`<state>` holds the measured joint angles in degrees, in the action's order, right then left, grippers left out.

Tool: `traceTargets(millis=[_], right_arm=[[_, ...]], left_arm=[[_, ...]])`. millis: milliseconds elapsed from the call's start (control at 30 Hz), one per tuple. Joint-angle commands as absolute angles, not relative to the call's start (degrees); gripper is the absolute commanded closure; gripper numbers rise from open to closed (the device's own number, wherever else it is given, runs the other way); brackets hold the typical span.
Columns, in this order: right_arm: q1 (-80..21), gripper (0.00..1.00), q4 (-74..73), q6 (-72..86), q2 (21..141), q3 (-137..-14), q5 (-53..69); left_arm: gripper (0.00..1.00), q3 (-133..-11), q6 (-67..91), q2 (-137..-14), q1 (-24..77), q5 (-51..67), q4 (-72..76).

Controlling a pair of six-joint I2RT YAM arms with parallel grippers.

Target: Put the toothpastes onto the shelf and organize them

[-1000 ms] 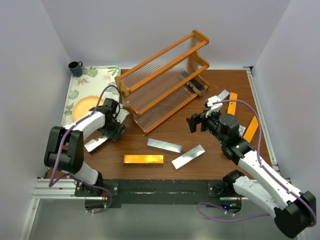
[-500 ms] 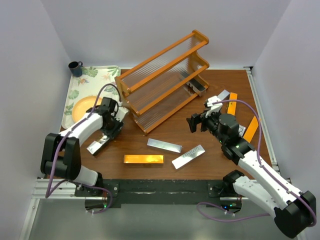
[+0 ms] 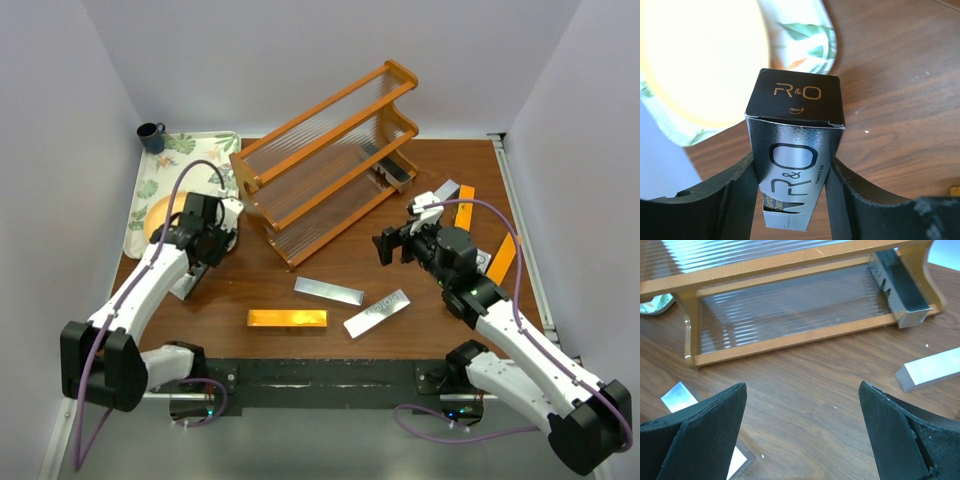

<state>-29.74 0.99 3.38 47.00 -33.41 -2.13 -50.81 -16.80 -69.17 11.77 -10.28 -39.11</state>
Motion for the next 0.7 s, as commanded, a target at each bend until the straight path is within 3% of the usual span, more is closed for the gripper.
traceTargets(millis=[0,300,667], right_arm=[[-29.97,0.02,4.04,2.37,47.46,-33.49,2.45],[-29.97,0.02,4.75,2.02,48.43,-34.19,20.19],[-33.66,0.02,10.1,5.18,49.48,-33.66,27.25]], left_arm=[[0.9,-54.58,-12.06,-65.04,11.87,-18.01,-39.2],[0.96,-60.46,1.81,-58.81,11.69,-26.89,-37.97],[1.0,-60.21,24.23,-45.19,11.6,-16.09,-32.08]])
